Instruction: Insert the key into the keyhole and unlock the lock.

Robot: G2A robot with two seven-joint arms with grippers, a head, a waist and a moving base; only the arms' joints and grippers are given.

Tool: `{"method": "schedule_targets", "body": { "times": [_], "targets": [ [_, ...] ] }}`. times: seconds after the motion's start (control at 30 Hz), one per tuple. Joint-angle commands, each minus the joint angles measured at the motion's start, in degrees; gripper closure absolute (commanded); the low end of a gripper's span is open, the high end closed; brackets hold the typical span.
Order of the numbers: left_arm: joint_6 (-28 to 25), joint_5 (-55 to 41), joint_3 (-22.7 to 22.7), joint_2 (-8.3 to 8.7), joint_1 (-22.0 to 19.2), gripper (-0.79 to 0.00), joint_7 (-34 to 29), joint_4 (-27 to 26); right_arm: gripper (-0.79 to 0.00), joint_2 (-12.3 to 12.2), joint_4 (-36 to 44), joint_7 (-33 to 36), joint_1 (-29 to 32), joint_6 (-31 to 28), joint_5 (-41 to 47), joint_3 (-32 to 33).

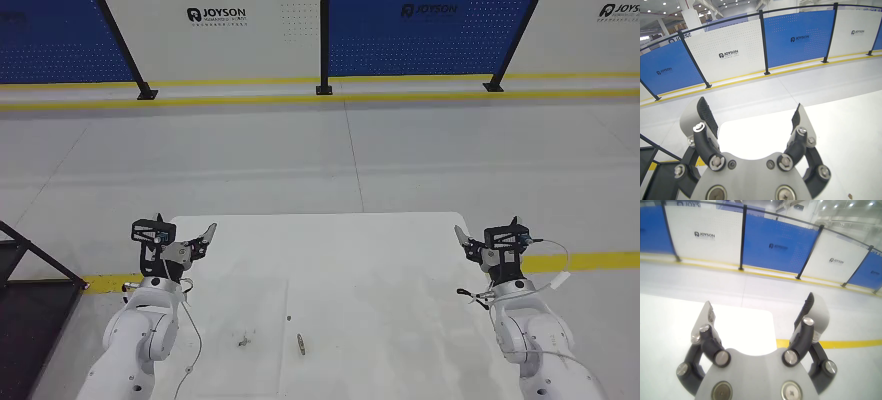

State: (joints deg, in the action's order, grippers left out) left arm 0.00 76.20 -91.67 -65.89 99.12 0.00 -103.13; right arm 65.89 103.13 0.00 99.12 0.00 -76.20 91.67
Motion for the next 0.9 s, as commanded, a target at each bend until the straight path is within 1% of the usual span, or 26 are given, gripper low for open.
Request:
{"method": "schedule_targets", "body": {
  "times": [0.0, 0.43, 0.5, 0.53, 0.6, 0.63, 0.77, 0.83, 0.87],
  "targets": [
    [0.0, 0.0, 0.0, 0.00, 0.0, -0.784, 0.0, 0.0, -0.784, 0.0, 0.0, 0.0, 0.0, 0.0, 0.0, 0.0],
    [0.1, 0.1, 0.0, 0.00, -0.1, -0.785, 0.1, -0.1, -0.785, 0.0, 0.0, 0.0, 0.0, 0.0, 0.0, 0.0],
    [3.4, 2.5, 0.1, -0.18, -0.2, -0.785, 2.6, -0.8, -0.785, 0.0, 0.0, 0.0, 0.0, 0.0, 0.0, 0.0],
    [2.3, 2.3, 0.6, -0.22, 0.6, -0.785, 2.8, -1.6, -0.785, 0.0, 0.0, 0.0, 0.0, 0.0, 0.0, 0.0],
    [1.0, 5.0, -0.3, -0.01, 3.1, -0.785, 3.0, -3.2, -0.785, 0.0, 0.0, 0.0, 0.0, 0.0, 0.0, 0.0],
    [-0.8, 5.5, -0.7, 0.11, 5.2, -0.785, 3.2, -4.5, -0.785, 0.0, 0.0, 0.0, 0.0, 0.0, 0.0, 0.0],
    [-7.8, 6.6, -4.8, 0.66, 15.9, -0.785, 1.9, -11.2, -0.785, 0.0, 0.0, 0.0, 0.0, 0.0, 0.0, 0.0],
    [-12.3, 6.1, -6.4, 0.88, 21.3, -0.785, -0.3, -14.3, -0.785, 0.0, 0.0, 0.0, 0.0, 0.0, 0.0, 0.0],
    [-13.5, 6.6, -7.2, 0.96, 23.7, -0.785, -1.9, -15.7, -0.785, 0.0, 0.0, 0.0, 0.0, 0.0, 0.0, 0.0]
  ]
}}
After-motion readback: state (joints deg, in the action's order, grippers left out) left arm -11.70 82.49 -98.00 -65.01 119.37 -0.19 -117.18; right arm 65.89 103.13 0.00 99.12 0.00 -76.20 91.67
